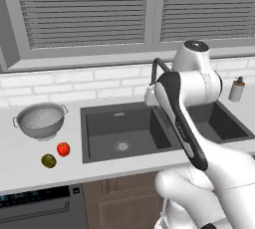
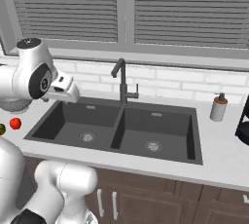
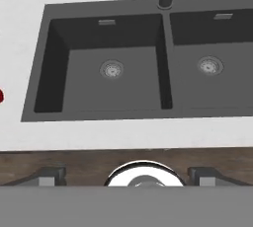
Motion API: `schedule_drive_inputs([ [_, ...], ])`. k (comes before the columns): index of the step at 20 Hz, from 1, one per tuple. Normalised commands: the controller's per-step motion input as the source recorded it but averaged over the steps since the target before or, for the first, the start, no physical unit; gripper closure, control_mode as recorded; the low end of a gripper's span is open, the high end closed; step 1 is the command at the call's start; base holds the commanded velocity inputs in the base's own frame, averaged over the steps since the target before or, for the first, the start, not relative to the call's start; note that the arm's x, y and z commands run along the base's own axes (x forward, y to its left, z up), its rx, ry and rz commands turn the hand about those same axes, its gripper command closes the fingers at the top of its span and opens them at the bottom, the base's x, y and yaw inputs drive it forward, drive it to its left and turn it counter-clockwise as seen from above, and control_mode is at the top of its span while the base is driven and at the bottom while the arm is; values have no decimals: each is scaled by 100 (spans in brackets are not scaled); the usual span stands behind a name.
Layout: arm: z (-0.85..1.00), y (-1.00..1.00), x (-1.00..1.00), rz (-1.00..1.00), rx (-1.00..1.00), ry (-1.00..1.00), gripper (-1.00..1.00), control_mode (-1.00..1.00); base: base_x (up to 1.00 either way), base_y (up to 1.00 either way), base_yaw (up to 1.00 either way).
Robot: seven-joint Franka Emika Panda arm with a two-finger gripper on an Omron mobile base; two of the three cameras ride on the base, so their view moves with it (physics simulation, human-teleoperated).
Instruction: Put the colander in the sink, put the apple, kiwi in the colander, and turn on the sink faucet and pour water over the colander.
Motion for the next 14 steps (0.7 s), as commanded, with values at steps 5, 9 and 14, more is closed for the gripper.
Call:
schedule_drive_inputs([
  [5, -14, 100, -14, -13, -1, -11, -100, -100, 0, 0, 0],
  [9, -20, 100, 28, -20, 0, -6, -100, -100, 0, 0, 0],
  [14, -7, 100, 59, -21, 0, -4, -100, -100, 0, 0, 0],
])
